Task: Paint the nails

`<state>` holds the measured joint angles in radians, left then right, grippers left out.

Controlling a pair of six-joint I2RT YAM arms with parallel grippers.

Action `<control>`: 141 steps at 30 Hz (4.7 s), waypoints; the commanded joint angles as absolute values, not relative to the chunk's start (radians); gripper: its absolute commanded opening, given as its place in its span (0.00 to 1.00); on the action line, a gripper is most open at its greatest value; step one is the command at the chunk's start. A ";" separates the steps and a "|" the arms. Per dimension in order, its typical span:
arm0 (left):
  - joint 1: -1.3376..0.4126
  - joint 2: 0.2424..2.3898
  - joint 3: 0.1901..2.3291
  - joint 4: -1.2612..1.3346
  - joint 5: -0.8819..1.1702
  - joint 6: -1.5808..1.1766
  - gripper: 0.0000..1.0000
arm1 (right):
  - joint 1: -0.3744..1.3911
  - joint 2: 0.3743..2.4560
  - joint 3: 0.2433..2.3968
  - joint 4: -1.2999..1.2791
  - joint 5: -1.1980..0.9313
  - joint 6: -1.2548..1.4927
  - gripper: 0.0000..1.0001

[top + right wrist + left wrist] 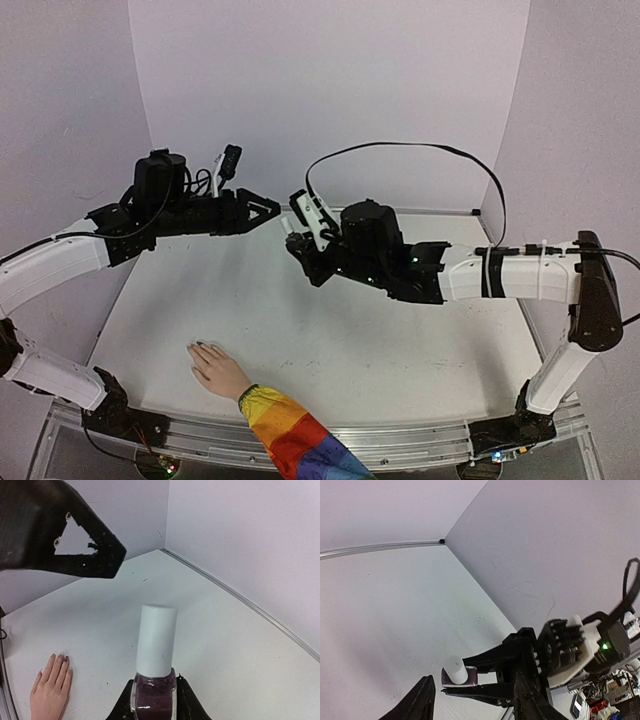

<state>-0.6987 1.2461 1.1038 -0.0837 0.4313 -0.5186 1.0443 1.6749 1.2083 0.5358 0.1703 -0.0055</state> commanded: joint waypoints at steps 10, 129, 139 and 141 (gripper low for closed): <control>-0.695 1.315 1.232 -0.180 0.383 -0.566 0.46 | 1.109 1.733 1.362 0.558 0.296 -0.091 0.00; -0.729 1.333 1.173 -0.043 0.460 -0.438 0.00 | 1.055 1.726 1.457 0.774 0.101 0.049 0.00; -0.727 1.371 1.192 -0.040 0.693 -0.410 0.00 | 0.967 1.634 1.340 0.924 -0.408 -0.022 0.00; -0.728 1.383 1.194 -0.041 0.774 -0.399 0.00 | 0.930 1.616 1.328 0.947 -0.577 0.012 0.00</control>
<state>-0.6838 1.3373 1.1656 0.0185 0.4770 -0.4191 0.9607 1.7267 1.3102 0.6323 -0.1715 0.0296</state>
